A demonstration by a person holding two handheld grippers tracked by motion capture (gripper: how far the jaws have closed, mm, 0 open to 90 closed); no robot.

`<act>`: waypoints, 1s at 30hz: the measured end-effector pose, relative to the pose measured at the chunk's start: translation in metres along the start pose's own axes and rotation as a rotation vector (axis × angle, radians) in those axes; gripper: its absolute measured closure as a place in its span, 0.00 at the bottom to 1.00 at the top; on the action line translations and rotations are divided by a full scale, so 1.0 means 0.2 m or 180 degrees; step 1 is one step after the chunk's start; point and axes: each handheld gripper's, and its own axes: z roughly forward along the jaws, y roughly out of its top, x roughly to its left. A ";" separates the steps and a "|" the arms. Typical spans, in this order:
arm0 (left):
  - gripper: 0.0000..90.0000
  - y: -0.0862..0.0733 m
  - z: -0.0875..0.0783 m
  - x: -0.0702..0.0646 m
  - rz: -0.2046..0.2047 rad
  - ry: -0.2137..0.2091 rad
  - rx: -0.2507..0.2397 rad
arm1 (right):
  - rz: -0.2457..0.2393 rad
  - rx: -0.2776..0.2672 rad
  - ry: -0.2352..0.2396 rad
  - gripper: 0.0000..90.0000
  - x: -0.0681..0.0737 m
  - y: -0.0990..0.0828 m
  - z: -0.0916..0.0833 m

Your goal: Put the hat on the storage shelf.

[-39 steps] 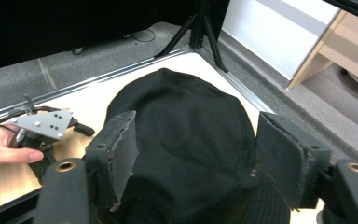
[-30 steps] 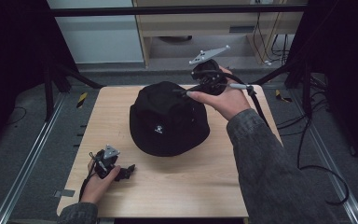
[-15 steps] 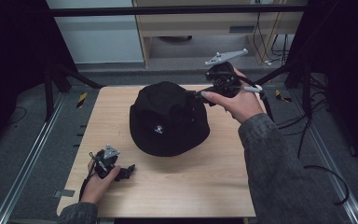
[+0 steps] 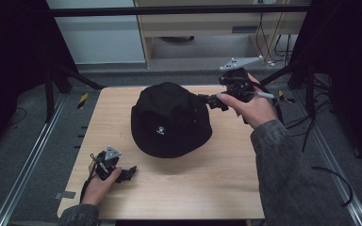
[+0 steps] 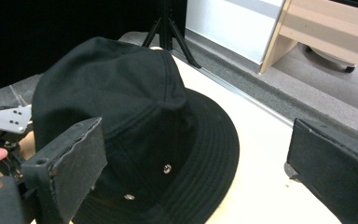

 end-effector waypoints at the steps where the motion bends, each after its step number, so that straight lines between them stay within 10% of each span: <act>1: 0.00 0.00 0.00 0.00 0.0000 0.0001 0.0000 | 0.0014 0.0004 -0.0011 0.05 -0.01 -0.01 0.00; 30: 0.00 0.00 0.00 0.00 -0.0005 -0.0006 0.0004 | 0.0168 -0.0104 -0.0207 0.05 -0.14 -0.22 -0.11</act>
